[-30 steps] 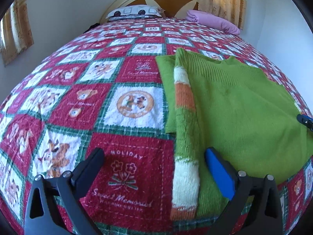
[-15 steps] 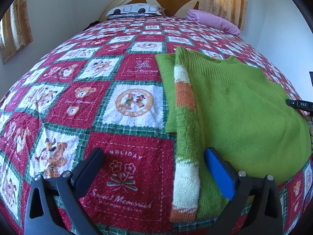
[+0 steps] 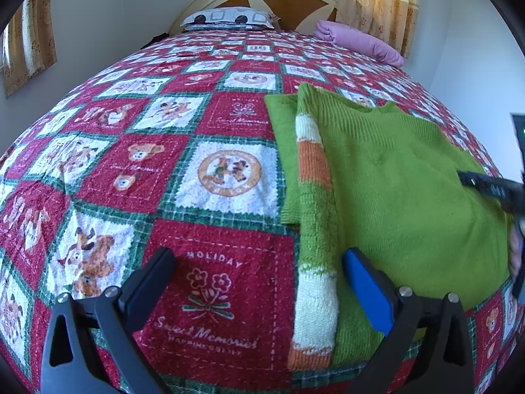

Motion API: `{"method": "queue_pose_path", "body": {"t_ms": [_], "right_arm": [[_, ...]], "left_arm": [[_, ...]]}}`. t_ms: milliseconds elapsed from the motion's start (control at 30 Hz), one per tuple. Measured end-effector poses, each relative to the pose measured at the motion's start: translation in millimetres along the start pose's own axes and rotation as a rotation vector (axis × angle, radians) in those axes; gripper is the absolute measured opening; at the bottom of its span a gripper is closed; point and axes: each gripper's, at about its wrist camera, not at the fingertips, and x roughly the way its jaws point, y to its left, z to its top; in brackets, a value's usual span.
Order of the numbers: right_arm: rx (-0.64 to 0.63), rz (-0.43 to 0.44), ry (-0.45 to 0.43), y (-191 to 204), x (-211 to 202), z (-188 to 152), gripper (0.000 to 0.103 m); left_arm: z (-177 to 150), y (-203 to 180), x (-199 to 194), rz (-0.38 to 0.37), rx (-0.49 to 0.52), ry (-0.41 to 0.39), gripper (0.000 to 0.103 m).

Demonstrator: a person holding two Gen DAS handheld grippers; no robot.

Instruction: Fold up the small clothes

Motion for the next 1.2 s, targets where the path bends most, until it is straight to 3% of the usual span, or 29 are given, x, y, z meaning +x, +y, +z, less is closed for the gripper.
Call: {"method": "queue_pose_path", "body": {"t_ms": [100, 233, 367, 533, 700, 867, 1200], "right_arm": [[0.022, -0.011, 0.014, -6.6, 10.3, 12.4, 0.036], [0.026, -0.002, -0.024, -3.5, -8.5, 7.7, 0.038], [0.014, 0.045, -0.086, 7.0, -45.9, -9.3, 0.054], [-0.144, 0.112, -0.154, 49.4, -93.1, -42.2, 0.057], [-0.322, 0.169, -0.190, 108.3, -115.6, -78.2, 0.064], [-0.466, 0.175, -0.204, 157.3, -114.4, -103.5, 0.064], [-0.592, 0.155, -0.232, 202.8, -112.6, -123.0, 0.064]], "left_arm": [[-0.1, 1.3, -0.4, -0.002, -0.001, 0.000, 0.103], [0.0, 0.9, -0.7, -0.001, 0.000, 0.000, 0.103], [0.2, 2.9, -1.8, -0.014, -0.006, 0.003, 0.103], [3.2, 9.1, -12.0, -0.011, -0.017, 0.007, 0.103], [17.0, 8.9, -21.3, 0.070, 0.057, -0.037, 0.103], [32.6, 14.0, -24.8, 0.122, 0.106, -0.061, 0.103], [48.1, 18.1, -13.5, 0.153, 0.128, -0.044, 0.103]]}}
